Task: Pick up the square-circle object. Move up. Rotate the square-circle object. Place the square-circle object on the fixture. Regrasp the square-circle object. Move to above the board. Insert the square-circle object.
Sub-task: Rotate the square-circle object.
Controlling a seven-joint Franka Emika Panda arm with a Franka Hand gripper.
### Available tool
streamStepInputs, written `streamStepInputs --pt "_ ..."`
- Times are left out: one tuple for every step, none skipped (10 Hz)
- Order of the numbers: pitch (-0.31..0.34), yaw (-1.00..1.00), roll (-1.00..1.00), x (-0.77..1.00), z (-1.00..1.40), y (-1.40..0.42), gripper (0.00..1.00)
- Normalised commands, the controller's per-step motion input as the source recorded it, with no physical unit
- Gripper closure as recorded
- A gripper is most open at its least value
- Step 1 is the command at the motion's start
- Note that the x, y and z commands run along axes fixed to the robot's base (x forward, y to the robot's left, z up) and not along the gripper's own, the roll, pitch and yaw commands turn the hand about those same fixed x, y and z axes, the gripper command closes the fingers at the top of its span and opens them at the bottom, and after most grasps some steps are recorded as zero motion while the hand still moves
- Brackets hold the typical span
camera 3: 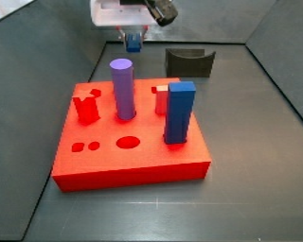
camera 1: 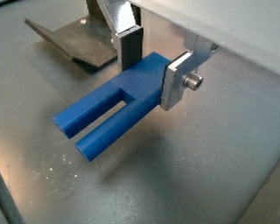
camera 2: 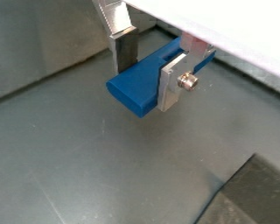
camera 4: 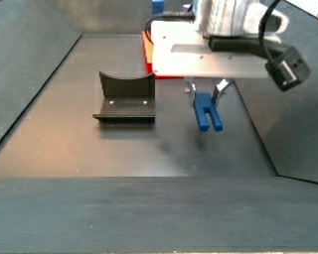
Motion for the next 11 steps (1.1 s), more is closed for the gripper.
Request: streamStepInputs --pt "-0.066 0.02 -0.14 0.05 -0.74 0.01 1.00" --pt "-0.078 0.02 -0.15 0.04 -0.62 0.01 1.00" --pt "-0.081 0.02 -0.17 0.04 -0.54 0.01 1.00" --pt "-0.089 0.02 -0.18 0.04 -0.44 0.01 1.00" --pt "-0.091 0.01 -0.18 0.04 -0.40 0.02 1.00" --pt "-0.098 0.01 -0.19 0.04 -0.31 0.02 1.00" --pt "-0.106 0.01 -0.19 0.03 -0.25 0.02 1.00" --pt "-0.112 0.00 -0.20 0.03 -0.17 0.02 1.00" --pt "-0.114 0.00 -0.20 0.03 -0.13 0.02 1.00" --pt "-0.110 0.00 -0.21 0.03 -0.07 0.02 1.00" --pt "-0.106 0.00 -0.21 0.02 -0.06 0.02 1.00"
